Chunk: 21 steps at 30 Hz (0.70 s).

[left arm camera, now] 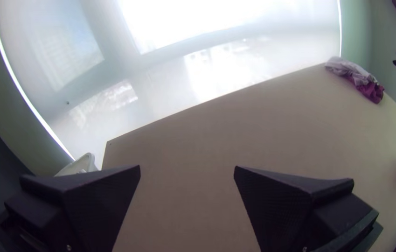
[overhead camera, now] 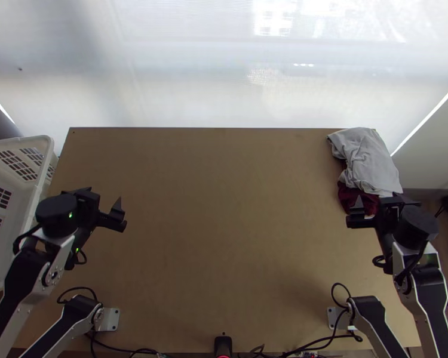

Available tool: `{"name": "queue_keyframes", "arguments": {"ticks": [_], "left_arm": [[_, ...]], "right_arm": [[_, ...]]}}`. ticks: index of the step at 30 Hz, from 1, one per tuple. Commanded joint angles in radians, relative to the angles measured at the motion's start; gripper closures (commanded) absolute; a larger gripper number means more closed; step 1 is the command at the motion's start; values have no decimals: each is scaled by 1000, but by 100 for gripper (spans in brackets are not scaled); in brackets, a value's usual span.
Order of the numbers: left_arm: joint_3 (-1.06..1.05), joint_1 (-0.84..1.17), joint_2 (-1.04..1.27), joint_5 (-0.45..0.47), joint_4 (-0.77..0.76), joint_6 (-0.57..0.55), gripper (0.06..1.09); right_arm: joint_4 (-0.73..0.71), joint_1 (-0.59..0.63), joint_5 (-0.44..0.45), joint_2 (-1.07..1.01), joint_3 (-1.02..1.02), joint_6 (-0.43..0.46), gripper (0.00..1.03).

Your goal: Fold the t-shirt

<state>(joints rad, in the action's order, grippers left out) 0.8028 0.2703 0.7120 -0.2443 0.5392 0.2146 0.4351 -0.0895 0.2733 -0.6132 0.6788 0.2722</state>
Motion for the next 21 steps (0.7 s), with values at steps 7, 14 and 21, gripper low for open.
{"name": "queue_keyframes", "arguments": {"ticks": [7, 14, 21], "left_arm": [[-465, -31, -717, 30, -186, 75, 11], [-660, -45, -715, 33, -420, 144, 11], [-720, -29, -715, 33, -395, 108, 11]], "right_arm": [[-463, -289, 185, 208, -406, 214, 5], [-627, -360, 173, 247, -576, 271, 5], [-461, -388, 126, 286, -582, 211, 5]]}}
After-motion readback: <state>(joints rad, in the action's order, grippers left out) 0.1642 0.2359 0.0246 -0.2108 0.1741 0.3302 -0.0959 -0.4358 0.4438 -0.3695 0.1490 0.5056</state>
